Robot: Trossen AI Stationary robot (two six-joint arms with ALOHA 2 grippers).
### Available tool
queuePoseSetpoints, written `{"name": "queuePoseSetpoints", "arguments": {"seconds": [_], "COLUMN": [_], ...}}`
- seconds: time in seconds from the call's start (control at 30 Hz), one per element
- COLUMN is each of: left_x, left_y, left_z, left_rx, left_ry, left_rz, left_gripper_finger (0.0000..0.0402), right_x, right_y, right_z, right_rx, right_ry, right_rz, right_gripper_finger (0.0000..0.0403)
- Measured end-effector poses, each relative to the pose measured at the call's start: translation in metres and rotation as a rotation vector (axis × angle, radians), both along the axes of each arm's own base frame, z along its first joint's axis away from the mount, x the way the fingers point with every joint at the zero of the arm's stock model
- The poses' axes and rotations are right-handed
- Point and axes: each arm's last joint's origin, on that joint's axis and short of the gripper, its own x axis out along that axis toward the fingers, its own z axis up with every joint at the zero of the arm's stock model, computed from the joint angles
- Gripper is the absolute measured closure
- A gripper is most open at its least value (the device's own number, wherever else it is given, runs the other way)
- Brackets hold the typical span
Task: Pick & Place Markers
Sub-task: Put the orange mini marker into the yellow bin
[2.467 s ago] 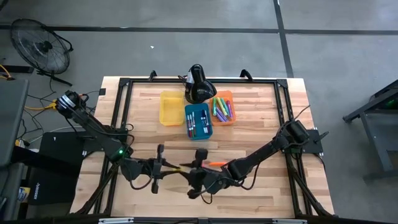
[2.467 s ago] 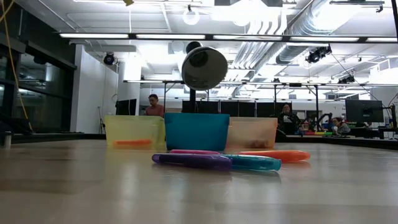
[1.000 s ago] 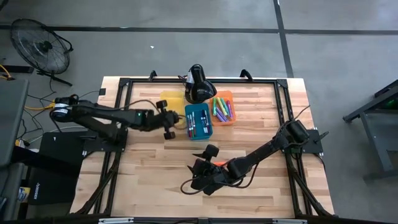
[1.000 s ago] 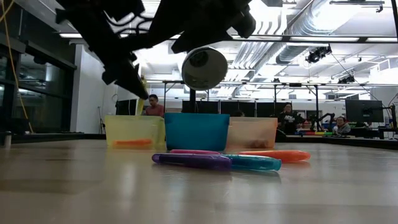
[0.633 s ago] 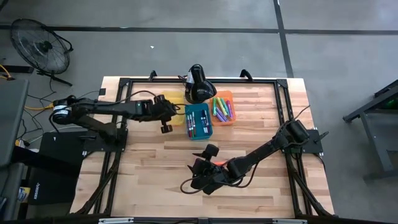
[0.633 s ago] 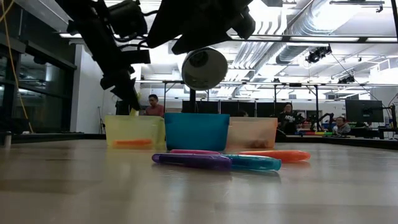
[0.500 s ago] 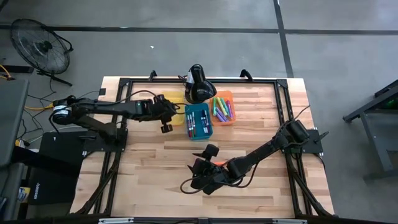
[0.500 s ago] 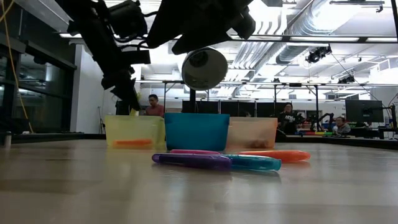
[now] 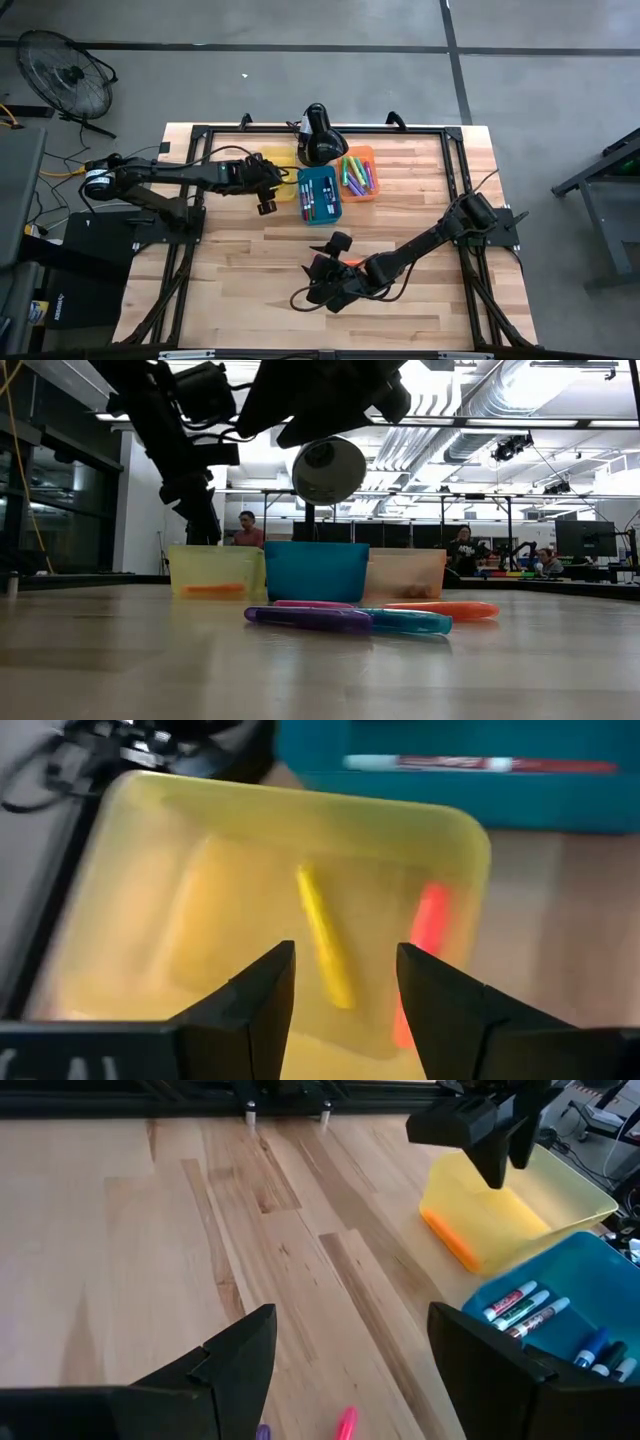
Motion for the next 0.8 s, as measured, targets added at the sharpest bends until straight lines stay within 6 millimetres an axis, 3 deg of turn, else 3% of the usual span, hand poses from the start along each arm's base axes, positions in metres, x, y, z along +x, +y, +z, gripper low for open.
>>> {"name": "queuePoseSetpoints", "arguments": {"seconds": [0.2, 0.33, 0.8], "left_x": [0.001, -0.001, -0.026], "left_y": [-0.007, -0.017, -0.061], "left_z": [-0.001, 0.006, 0.052], "left_rx": [-0.152, -0.153, -0.123], "left_ry": [-0.037, -0.062, -0.295], "left_rz": [-0.056, -0.100, -0.207], "left_gripper_finger": [0.0230, 0.0230, 0.0229], "right_x": [-0.009, -0.016, -0.028], "right_y": [0.003, 0.006, 0.004], "right_z": [-0.006, -0.010, -0.019], "right_rx": [-0.054, -0.077, -0.017], "right_ry": [0.092, 0.156, 0.291], "right_rz": [0.007, 0.030, 0.031], "right_gripper_finger": [0.0155, 0.0155, 0.0155]}}
